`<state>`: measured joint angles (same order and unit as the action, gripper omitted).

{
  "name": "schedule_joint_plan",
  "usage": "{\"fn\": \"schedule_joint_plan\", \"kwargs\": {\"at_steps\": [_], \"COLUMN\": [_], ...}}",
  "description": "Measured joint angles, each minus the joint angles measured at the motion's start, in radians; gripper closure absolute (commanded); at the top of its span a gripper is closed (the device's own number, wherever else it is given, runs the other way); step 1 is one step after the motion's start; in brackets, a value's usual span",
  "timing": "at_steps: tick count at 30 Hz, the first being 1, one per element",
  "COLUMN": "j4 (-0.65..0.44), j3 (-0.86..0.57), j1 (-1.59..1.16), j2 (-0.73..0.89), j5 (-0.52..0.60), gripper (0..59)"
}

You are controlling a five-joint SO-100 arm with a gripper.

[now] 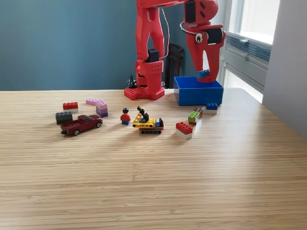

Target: Grasp a lego block and put it in the bin.

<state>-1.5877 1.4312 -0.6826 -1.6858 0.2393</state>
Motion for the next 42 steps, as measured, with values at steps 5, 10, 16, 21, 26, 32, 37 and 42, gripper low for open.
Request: {"fn": "schedule_joint_plan", "kwargs": {"at_steps": [5,10,16,21,26,32,37,42], "j4": [-0.028,-0.028,-0.028,-0.028,-0.028,-0.028,-0.028,-0.028], "j3": [0.057,0.141,0.153,0.160,0.163,0.190,0.202,0.202], "j1": [-0.195,-0.393,-0.557,-0.652,-0.673,-0.673,-0.673,-0.673], "j2": [-0.002,-0.002,-0.002,-0.002,-0.002,-0.002,-0.002,-0.002], "j5": [0.048,0.106,0.156,0.187,0.189,0.175,0.150,0.115], "gripper": [58.6,58.6,58.6,58.6,58.6,58.6,53.9,27.5]}}
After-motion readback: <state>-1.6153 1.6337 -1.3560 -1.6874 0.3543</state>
